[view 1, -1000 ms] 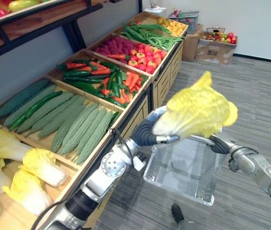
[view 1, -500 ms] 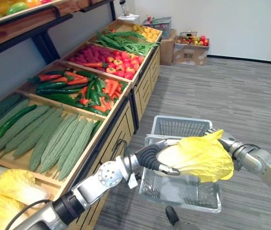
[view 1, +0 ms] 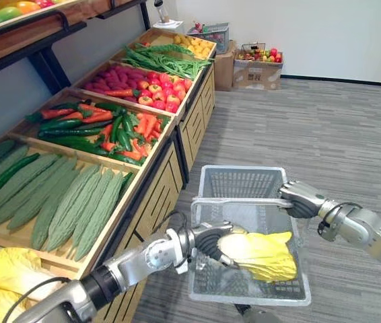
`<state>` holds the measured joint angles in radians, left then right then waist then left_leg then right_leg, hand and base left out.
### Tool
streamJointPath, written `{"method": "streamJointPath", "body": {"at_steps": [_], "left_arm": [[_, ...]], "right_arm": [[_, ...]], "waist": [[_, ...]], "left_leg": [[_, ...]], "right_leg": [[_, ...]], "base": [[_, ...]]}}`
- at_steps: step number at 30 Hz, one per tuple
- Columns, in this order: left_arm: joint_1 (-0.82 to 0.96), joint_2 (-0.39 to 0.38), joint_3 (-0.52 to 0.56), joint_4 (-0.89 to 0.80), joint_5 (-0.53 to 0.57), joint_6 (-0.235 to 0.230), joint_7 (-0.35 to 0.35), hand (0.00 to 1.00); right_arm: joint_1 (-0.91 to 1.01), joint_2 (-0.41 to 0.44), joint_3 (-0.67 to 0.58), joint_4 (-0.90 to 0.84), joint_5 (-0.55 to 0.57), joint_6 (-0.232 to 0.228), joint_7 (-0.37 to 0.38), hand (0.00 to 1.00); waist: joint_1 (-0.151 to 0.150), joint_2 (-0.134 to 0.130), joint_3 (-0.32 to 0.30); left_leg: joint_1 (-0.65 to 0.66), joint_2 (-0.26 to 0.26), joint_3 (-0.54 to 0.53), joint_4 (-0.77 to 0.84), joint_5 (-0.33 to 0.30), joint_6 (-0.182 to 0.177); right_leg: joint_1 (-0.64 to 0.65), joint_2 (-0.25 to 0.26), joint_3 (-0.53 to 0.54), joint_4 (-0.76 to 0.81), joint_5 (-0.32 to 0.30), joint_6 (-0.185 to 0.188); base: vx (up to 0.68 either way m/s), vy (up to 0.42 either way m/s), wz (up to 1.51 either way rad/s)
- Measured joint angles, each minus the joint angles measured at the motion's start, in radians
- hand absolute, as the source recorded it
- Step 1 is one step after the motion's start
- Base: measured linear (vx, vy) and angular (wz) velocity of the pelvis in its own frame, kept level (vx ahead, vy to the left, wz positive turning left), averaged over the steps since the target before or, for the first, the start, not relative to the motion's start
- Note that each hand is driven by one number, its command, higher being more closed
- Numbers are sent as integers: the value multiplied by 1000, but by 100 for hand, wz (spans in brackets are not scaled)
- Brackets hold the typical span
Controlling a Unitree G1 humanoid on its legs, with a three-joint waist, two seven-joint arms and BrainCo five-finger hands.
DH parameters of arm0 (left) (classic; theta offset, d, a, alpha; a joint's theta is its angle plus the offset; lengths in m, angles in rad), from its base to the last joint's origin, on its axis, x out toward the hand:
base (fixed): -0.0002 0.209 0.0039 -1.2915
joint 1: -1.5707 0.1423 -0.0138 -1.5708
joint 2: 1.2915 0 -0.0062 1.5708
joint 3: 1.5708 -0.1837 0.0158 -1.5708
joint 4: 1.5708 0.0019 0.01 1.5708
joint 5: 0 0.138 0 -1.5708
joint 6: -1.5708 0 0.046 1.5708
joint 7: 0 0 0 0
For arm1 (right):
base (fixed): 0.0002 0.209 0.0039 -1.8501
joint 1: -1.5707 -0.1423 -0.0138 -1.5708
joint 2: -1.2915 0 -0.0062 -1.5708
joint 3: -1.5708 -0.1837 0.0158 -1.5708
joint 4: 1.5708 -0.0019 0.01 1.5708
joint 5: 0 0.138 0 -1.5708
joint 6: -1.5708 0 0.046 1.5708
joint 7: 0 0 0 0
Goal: Pick vegetable in the basket
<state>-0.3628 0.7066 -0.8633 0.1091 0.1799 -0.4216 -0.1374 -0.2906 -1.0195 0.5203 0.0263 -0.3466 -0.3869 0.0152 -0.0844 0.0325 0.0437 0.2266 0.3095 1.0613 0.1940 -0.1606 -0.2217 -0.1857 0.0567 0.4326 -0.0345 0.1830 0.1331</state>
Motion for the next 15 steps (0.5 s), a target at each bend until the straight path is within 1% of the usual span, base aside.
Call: {"method": "streamJointPath", "body": {"at_steps": [2, 4, 6, 10, 11, 13, 15], "left_arm": [[-2, -12, 0, 39, 41, -4, 12, 100], [-2, -38, 0, 72, 43, -6, 15, 100], [-5, -73, 2, 112, 81, -7, 24, 100], [-10, -105, 8, 173, 123, -6, 52, 100], [-12, -116, 11, 190, 133, -6, 54, 0], [-13, -133, 20, 215, 157, -6, 58, 0], [-13, -146, 30, 230, 159, -5, 63, 0]], "right_arm": [[0, -1, 0, -22, 3, -1, 2, 100], [0, 0, 0, -31, 10, -2, 3, 100], [0, -1, 0, -42, 14, -4, 17, 100], [0, -1, 0, -59, 14, -5, 22, 100], [0, -1, 1, -59, 14, -5, 23, 100], [0, -2, 1, -60, 14, -5, 29, 100], [0, -2, 1, -60, 14, -5, 32, 100]], "waist": [[-2, 0, -1], [-1, 0, -3], [-1, -1, -11], [-4, 0, -17], [-5, 0, -18], [-7, -2, -20], [-8, -2, -21]], "left_leg": [[0, 0, 0, 0, 0, 0], [-1, 0, -1, 1, -1, -1], [-12, 0, -2, 1, -1, -1], [-12, 0, -2, 1, -1, -1], [-12, 0, -2, 1, -1, -1], [-12, 1, -2, 1, -1, -1], [-13, 1, -2, 1, -1, -1]], "right_leg": [[0, 0, 0, 0, 0, 0], [0, -1, 0, 0, 0, 0], [-6, -1, 0, -1, 0, 0], [-6, -1, -1, -1, 0, 0], [-6, -1, -1, -1, 0, 0], [-6, -1, -1, -1, 0, 0], [-6, -1, 0, -1, 0, 0]], "base": [[-55, -32, 0], [-59, -33, 1], [-60, -28, 1], [-47, -25, 0], [-52, -24, 0], [-22, -10, 0], [0, 0, 0]]}}
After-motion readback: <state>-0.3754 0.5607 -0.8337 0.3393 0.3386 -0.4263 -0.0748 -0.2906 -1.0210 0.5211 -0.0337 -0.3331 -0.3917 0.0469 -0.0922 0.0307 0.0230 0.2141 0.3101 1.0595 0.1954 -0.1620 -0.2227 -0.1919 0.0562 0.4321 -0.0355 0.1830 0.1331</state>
